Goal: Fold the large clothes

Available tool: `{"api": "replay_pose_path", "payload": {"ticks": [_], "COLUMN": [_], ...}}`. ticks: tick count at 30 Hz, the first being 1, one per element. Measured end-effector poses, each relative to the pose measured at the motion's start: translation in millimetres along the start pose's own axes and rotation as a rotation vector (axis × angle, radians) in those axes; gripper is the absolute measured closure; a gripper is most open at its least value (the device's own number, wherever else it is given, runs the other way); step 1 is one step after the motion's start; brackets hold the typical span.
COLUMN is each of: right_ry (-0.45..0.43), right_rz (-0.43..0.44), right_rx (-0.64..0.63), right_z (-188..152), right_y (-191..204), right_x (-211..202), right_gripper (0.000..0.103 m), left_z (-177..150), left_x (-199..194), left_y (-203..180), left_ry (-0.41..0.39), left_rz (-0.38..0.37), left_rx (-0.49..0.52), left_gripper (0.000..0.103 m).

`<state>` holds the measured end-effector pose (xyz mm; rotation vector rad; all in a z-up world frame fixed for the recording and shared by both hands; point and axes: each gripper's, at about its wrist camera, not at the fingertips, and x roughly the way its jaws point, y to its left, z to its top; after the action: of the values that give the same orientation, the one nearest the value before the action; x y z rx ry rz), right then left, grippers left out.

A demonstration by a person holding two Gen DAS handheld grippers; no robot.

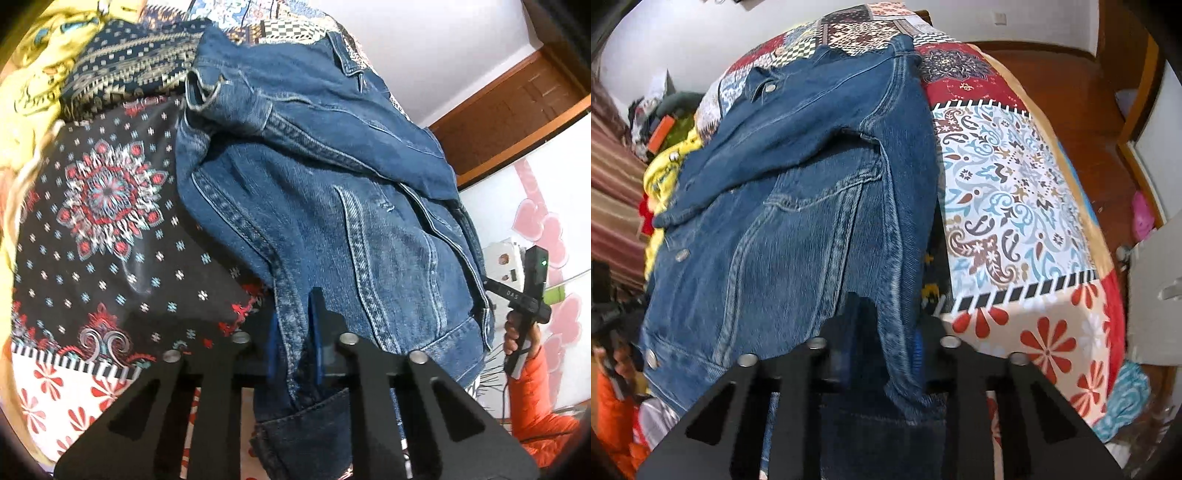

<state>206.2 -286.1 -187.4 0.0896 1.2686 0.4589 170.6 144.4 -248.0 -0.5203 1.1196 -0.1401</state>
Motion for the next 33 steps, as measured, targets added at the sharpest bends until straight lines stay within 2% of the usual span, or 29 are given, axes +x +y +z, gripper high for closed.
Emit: {"api": "replay_pose_path", "payload": {"ticks": [2,6,13,17,20,23,25,27,29,31,33], "right_ry": [0.003,-0.024,-0.157,-0.255,-0.275,-0.232,-0.202,-0.168,-0.17,-0.168,-0.143], "right_rz": [-0.005,0.04,0.105,0.072,0.046,0.019,-0.005,-0.002,0.014,0.026,0.017], "right_rx": [0.011,-0.009,-0.094,-0.104,-0.036,0.04,0.067,0.082,0.094,0.105,0.117], "right_z": [3,19,76,116,136,144,143,138,131,131,132], "right_y": [-1,3,33,43,28,7,-2,-12,-20,-21,-22], "right_x": [-2,-12,-47,-54,-43,-14,5,22,24,20,14], "right_gripper": [0.093,0.094,0.095,0.095,0.095,0.094,0.094,0.093,0.091,0.085,0.06], "left_z": [7,30,100,137,147,147,142,134,130,128,125], "left_x": [-8,-31,-65,-59,-32,9,30,37,31,27,19], "left_y": [-7,-14,-28,-25,-6,17,29,31,24,16,7], "left_ry": [-0.032,-0.106,-0.232,-0.285,-0.255,-0.184,-0.133,-0.129,-0.132,-0.114,-0.102], "left_rz": [0.005,-0.018,-0.07,-0.013,0.034,0.122,0.141,0.142,0.166,0.195,0.221], "left_rx": [0.011,0.029,0.071,0.067,0.011,-0.02,-0.034,-0.018,0.022,0.061,0.1], "left_gripper": [0.092,0.092,0.092,0.092,0.092,0.092,0.09,0.089,0.087,0.083,0.067]}}
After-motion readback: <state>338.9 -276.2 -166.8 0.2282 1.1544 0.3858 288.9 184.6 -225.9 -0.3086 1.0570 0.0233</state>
